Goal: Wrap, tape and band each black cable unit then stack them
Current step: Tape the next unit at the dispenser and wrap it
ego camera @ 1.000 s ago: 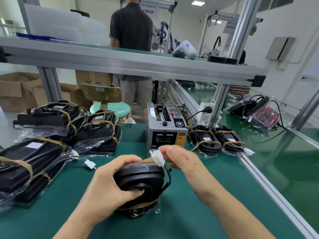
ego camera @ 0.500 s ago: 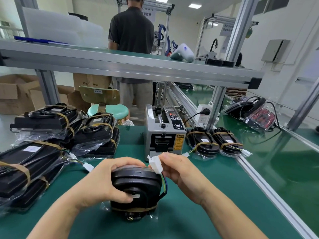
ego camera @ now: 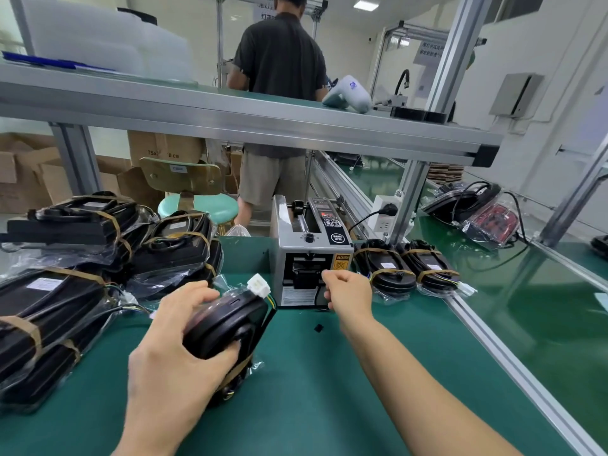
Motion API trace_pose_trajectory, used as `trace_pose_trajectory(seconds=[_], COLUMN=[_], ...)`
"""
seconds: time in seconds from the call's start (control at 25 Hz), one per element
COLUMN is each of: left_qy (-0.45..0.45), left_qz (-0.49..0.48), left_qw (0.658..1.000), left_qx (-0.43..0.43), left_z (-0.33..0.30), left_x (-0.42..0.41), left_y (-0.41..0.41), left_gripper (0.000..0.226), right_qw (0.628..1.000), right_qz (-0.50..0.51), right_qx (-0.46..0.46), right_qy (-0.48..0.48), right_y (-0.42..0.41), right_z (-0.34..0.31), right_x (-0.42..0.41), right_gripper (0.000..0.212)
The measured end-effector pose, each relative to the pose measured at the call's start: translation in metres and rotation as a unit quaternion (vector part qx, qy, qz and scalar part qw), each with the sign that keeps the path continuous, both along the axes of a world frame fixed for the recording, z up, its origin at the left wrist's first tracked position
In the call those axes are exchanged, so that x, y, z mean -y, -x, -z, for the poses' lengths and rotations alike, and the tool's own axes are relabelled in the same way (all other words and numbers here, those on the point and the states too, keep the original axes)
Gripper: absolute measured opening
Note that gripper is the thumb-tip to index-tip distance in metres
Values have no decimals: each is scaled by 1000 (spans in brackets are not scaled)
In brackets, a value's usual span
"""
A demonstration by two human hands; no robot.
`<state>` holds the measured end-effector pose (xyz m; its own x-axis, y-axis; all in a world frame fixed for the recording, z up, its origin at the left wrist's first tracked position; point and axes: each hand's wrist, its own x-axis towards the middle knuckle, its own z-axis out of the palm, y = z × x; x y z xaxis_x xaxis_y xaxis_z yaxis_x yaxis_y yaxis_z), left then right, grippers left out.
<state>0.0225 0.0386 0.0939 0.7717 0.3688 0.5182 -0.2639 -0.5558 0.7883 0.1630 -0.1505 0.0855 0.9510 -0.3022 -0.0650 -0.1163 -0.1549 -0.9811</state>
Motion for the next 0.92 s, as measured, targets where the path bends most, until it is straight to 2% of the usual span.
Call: trace_pose_trajectory(seconds=[0.16,0.36,0.56,0.64,0.72,0.76,0.84,0.88,0.92], left_qy=[-36,-49,-37,-2,17,19,23,25,27], left_qz=[-10,-13,33,63,83,85,85,88,90], left_qw=[999,999,999,998,996,996,996,996,995], left_qx=[8,17,-3,-5,-2,3,12,16,18], left_z=[0,-1,0,-1,0,1,2,2,2], left_x=[3,5,-3,-5,-3,-1,3,5,6], left_y=[0,2,3,5,6,6,6,7,8], left_gripper=[61,53,58,58,58,56,50,49,50], right_qw=[998,990,975,976,970,955,894,867,864], right_qz=[43,121,141,56,-94,-186,-378,-442,-459], right_qx=[-23,-37,-76,-38,56,106,166,177,182], right_qy=[-47,-60,-156,-206,-218,-206,-176,-144,-96], right_y=[-20,-37,-25,7,56,85,132,147,152], right_z=[3,5,-12,-31,-47,-55,-66,-69,-69], right_x=[-17,-29,-36,-32,-25,-25,-32,-37,-42], right_gripper=[24,22,29,28,22,17,8,8,11])
